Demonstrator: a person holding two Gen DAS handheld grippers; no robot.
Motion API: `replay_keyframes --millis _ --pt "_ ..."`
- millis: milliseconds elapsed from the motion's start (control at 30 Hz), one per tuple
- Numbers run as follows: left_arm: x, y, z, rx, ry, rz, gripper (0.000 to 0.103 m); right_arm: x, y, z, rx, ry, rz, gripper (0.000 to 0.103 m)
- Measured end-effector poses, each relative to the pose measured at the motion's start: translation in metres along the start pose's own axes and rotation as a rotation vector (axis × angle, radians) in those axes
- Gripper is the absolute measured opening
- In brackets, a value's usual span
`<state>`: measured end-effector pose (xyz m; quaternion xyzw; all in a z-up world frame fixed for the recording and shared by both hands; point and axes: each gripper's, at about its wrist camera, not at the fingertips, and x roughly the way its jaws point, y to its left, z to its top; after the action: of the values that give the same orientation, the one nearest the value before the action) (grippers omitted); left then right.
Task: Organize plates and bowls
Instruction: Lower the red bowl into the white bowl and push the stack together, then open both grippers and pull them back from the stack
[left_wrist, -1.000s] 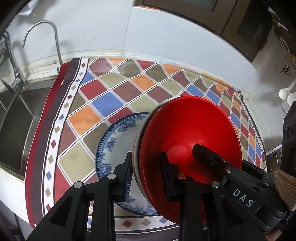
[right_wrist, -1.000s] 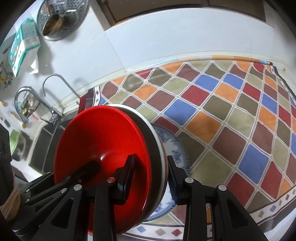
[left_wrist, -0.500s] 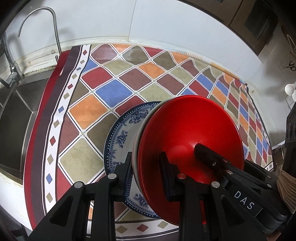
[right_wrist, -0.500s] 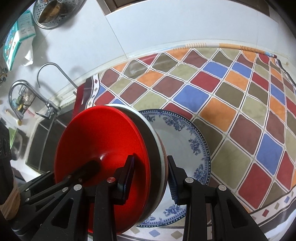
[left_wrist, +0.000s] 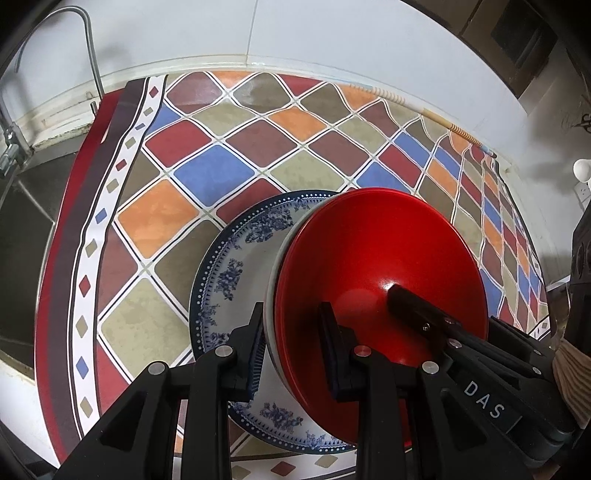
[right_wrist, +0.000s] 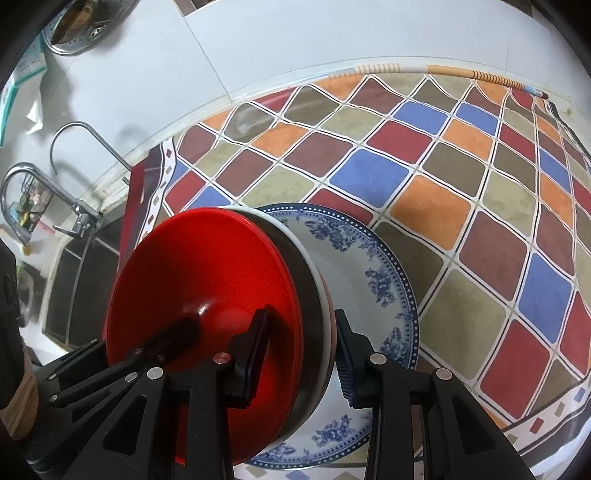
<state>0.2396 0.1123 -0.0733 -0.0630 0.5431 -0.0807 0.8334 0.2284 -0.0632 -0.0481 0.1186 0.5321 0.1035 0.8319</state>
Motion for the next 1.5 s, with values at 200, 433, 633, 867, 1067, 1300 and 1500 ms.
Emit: replay_keyframes --millis 200,433,633,867,1067,1300,1500 --pt "0.006 -0.001 0.000 0.007 0.013 -0.001 0.027 0.004 -0.002 0.002 0.002 0.005 -0.004 0.035" --pt "0.008 -0.001 -0.001 0.009 0.012 -0.018 0.027 0.007 -0.003 0.001 -0.009 -0.004 -0.018 0.036" --pt "-0.003 -0.002 0.000 0.037 -0.048 0.026 0.043 0.006 -0.003 0.001 -0.018 -0.019 -0.017 0.037" --pt "-0.042 -0.001 -0.012 0.103 -0.182 0.083 0.066 -0.018 -0.001 -0.004 -0.014 -0.106 -0.038 0.056" --pt "-0.068 -0.004 -0.035 0.154 -0.262 0.136 0.076 -0.064 -0.001 -0.025 0.010 -0.282 -0.114 0.081" --pt "-0.098 -0.012 -0.077 0.158 -0.342 0.173 0.086 -0.097 -0.002 -0.061 -0.029 -0.359 -0.155 0.084" --pt "-0.128 -0.033 -0.119 0.162 -0.429 0.253 0.093 -0.126 -0.010 -0.097 -0.072 -0.416 -0.176 0.088"
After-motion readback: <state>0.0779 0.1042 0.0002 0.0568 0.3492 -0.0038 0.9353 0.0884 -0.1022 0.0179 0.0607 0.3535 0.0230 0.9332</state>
